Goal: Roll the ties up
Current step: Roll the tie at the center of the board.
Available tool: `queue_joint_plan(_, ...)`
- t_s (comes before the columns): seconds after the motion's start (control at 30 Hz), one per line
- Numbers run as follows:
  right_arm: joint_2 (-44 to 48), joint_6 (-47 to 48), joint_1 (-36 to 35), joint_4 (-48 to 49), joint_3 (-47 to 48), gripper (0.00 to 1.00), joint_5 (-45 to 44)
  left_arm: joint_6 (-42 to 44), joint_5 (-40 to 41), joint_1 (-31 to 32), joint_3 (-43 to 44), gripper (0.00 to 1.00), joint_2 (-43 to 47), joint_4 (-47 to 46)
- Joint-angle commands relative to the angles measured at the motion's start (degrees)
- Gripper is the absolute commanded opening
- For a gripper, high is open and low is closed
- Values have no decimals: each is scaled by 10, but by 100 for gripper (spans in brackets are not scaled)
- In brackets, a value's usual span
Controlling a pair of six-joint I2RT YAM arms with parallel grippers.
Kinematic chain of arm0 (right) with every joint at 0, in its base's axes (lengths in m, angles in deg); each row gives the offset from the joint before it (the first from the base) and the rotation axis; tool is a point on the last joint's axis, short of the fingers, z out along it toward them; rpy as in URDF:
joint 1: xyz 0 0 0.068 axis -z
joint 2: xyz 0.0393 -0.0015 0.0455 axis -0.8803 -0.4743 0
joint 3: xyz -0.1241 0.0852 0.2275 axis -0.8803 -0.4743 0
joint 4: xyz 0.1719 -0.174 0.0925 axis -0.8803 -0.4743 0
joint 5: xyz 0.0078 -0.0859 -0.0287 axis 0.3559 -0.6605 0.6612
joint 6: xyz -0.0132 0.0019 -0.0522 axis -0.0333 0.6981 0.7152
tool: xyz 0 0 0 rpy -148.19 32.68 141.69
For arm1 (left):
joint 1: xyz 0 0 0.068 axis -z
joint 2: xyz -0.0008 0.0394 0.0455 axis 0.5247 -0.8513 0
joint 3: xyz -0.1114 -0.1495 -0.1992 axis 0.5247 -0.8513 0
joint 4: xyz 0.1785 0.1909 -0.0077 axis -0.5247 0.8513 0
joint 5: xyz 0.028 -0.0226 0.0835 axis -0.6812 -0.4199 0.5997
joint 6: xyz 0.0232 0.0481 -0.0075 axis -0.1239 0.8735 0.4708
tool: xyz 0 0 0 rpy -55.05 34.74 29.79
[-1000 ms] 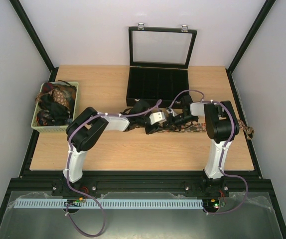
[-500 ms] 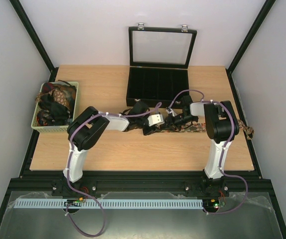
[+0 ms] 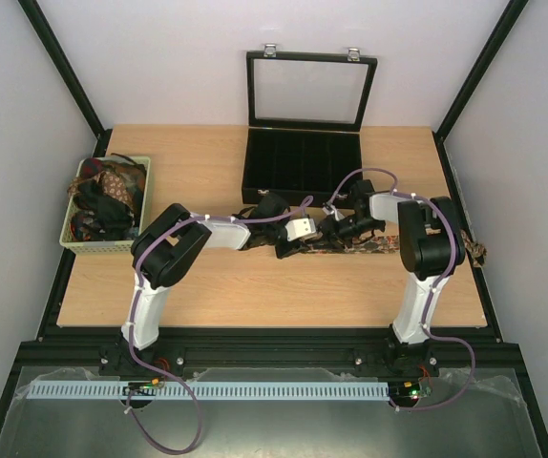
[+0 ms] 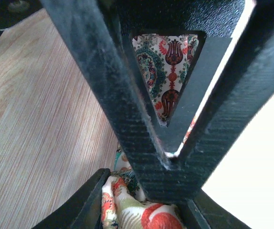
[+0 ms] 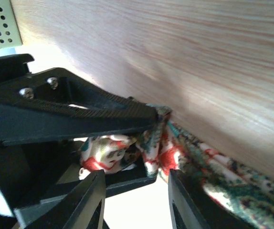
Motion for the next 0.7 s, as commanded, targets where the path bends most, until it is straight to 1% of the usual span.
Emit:
queue_joint_plan(0.0, 30, -55, -6, -22, 6, 39, 41, 0, 53, -2, -15, 34, -34, 90)
queue_joint_plan(0.13, 21, -96, -25, 7, 9, 39, 52, 2, 54, -1, -15, 34, -35, 91)
queue_joint_plan(0.33, 0, -117, -33, 31, -2, 38, 26, 4, 53, -1, -17, 34, -34, 92)
queue_joint_plan(0.43, -16, -120, -33, 32, 1, 28, 4, 4, 54, 0, -16, 34, -35, 92)
queue_joint_plan(0.53, -34, -109, -32, 14, 13, 23, -24, 5, 54, 0, -14, 34, -34, 93)
queue_joint_plan(0.63, -39, -104, -30, 8, 16, 16, -32, 6, 55, 0, -14, 34, -34, 96)
queue_joint_plan(0.67, -40, -103, -30, 7, 14, 13, -35, 7, 55, 0, -14, 34, -34, 96)
